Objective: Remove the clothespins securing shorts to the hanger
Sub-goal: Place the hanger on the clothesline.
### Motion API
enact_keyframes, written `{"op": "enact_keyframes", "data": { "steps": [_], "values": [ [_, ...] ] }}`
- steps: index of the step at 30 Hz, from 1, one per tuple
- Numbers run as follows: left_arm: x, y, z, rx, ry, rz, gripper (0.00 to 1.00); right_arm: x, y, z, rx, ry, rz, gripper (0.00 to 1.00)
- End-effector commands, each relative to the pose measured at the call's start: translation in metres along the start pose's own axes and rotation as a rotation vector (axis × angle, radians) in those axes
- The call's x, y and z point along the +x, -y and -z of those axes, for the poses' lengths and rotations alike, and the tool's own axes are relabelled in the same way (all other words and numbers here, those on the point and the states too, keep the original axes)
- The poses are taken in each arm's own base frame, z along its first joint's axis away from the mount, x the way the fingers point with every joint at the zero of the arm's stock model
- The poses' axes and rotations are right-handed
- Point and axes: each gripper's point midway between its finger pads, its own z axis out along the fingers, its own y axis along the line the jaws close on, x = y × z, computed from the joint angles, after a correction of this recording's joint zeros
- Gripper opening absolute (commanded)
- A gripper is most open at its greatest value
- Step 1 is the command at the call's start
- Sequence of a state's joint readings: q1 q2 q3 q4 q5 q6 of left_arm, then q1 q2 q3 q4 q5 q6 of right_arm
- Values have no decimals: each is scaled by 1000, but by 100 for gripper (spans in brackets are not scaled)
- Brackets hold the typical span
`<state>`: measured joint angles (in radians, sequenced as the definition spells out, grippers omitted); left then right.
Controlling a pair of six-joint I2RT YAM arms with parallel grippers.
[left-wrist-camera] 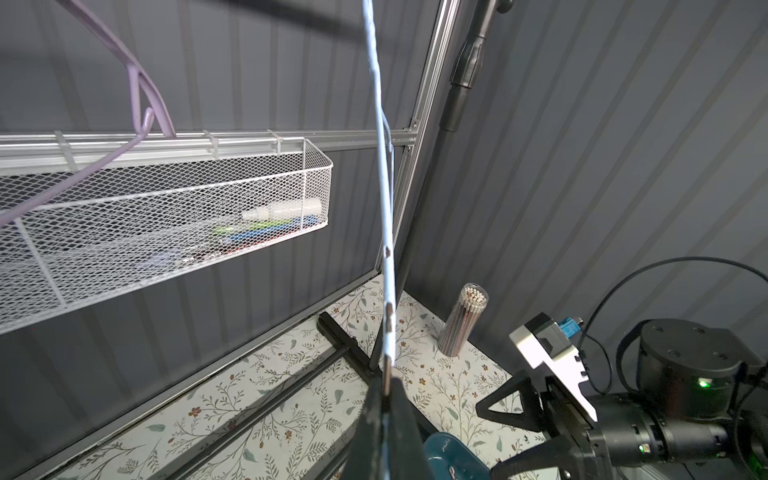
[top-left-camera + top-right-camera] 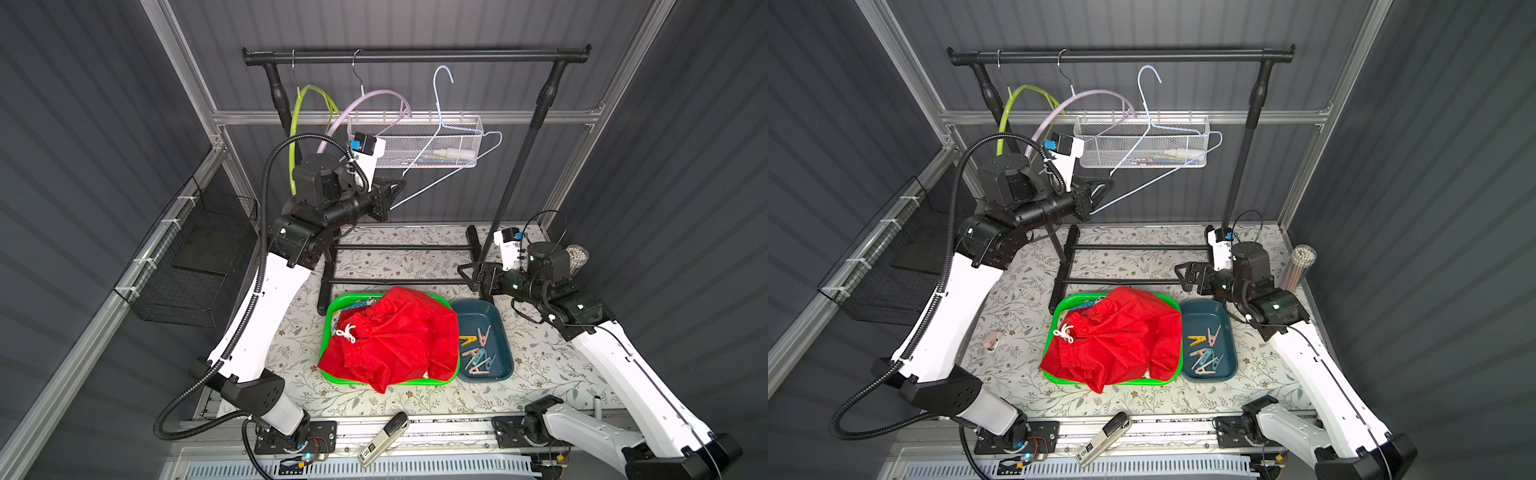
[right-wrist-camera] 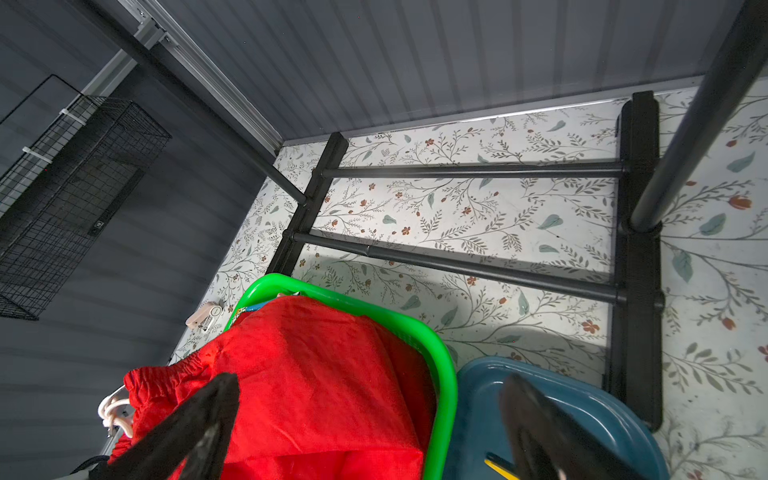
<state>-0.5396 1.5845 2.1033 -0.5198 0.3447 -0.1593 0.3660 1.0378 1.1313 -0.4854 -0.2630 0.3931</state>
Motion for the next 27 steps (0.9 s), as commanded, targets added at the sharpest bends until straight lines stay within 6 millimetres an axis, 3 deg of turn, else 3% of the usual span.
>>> {"op": "enact_keyframes", "data": {
  "steps": [1, 16, 27],
  "values": [
    [-8, 1, 6, -10, 6, -43, 0, 0, 1, -5, -9, -2, -11, 99],
    [-30, -13, -1, -85, 68, -96, 0, -2, 2, -1, 4, 3, -1, 99],
    [-43, -16, 7, -126, 130, -122, 0, -3, 3, -5, 4, 2, -2, 99]
  ]
}}
